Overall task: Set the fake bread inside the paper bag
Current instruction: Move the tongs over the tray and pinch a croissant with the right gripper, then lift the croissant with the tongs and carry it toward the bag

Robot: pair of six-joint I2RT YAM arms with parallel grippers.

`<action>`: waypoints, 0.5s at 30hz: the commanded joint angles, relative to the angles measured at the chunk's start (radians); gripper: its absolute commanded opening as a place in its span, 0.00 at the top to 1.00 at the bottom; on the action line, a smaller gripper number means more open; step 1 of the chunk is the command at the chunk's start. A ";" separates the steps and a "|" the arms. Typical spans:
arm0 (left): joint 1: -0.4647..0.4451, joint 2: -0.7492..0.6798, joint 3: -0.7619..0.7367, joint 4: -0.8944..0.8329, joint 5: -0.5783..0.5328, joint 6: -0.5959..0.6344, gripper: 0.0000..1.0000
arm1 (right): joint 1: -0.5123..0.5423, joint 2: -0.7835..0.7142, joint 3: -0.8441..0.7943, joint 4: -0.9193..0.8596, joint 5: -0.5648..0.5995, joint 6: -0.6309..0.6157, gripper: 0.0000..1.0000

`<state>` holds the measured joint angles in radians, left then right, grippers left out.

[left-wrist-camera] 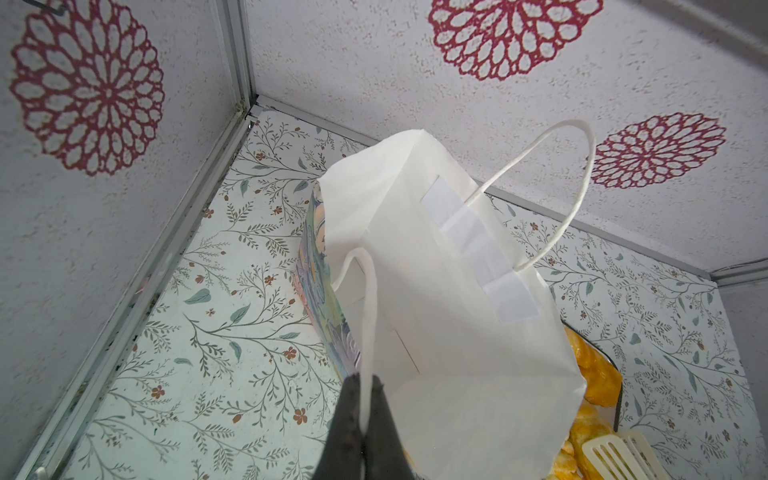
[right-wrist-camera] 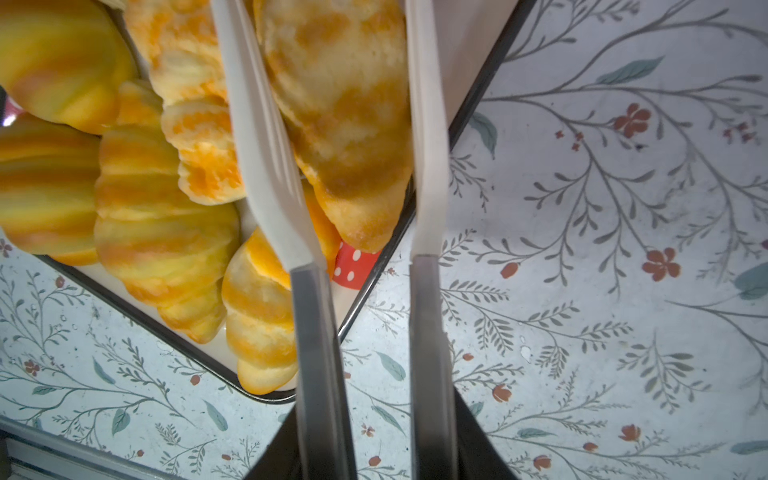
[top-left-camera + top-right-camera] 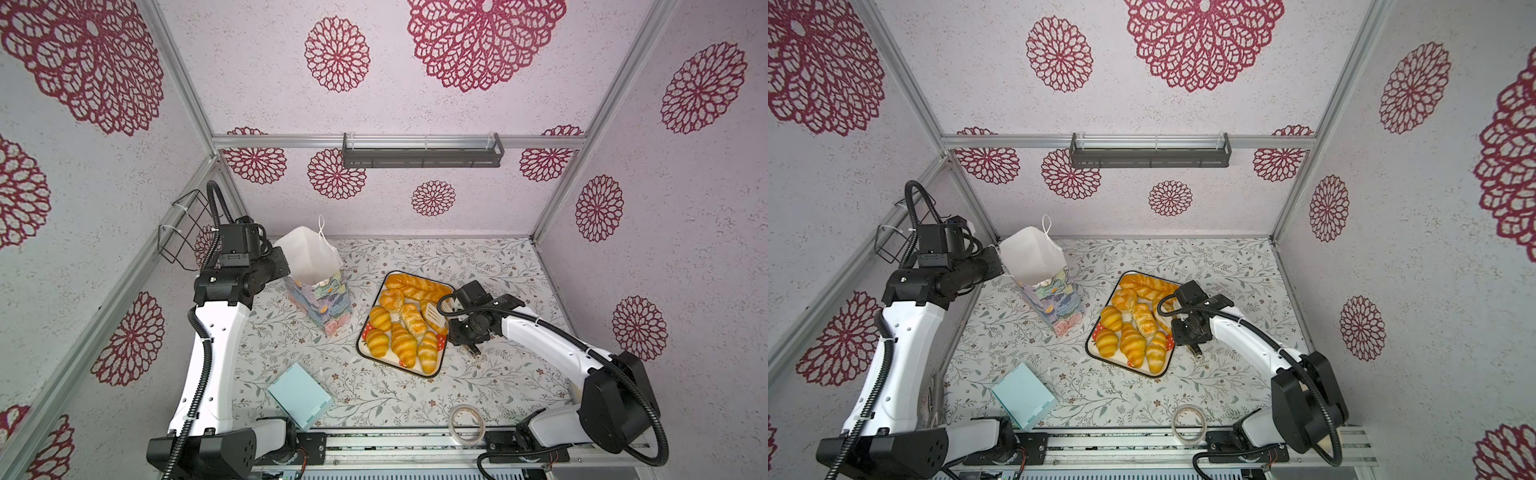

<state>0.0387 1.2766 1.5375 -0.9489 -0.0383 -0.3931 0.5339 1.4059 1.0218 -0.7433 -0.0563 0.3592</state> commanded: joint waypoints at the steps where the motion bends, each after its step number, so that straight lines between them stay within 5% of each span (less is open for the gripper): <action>1: 0.010 0.001 -0.005 -0.004 -0.021 0.006 1.00 | 0.002 -0.047 0.056 -0.028 0.024 -0.003 0.62; 15: 0.012 0.021 0.003 -0.053 -0.081 0.006 1.00 | 0.003 -0.071 0.160 -0.012 -0.048 -0.001 0.65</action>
<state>0.0418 1.2858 1.5375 -0.9749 -0.0925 -0.3927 0.5339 1.3754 1.1381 -0.7788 -0.0734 0.3588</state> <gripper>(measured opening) 0.046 0.361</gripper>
